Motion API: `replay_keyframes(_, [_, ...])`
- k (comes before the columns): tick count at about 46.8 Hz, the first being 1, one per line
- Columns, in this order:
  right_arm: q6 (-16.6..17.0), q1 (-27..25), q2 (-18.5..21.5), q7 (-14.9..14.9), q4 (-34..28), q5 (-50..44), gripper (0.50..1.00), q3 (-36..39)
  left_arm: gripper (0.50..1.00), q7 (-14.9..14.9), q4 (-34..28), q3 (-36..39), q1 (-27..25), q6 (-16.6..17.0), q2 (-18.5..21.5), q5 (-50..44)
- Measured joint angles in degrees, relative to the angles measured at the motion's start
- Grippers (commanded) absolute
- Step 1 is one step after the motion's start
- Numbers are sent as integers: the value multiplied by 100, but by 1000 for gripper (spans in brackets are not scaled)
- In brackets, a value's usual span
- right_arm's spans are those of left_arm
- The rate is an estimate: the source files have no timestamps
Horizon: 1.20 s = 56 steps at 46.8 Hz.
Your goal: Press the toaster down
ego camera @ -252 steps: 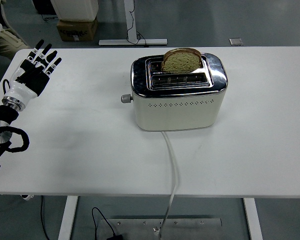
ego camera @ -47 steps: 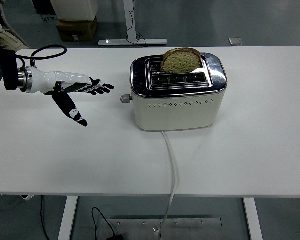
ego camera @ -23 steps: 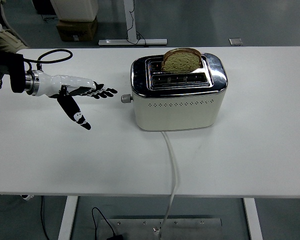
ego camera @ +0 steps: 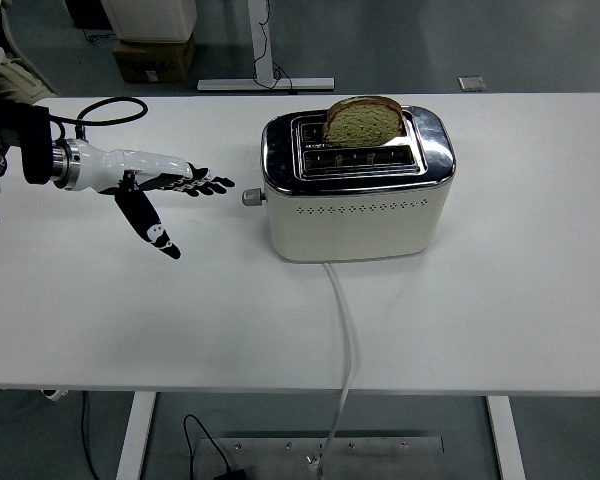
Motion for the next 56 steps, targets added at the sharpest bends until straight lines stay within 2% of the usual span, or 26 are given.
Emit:
replay_keyframes(32, [0, 0, 0, 0, 3, 0, 998, 0, 1000, 0, 236, 9, 0, 0, -353, 3])
replay_keyframes(56, [0, -1, 0, 0, -2, 0, 998, 0, 1000, 0, 343, 169, 85, 0, -402, 3])
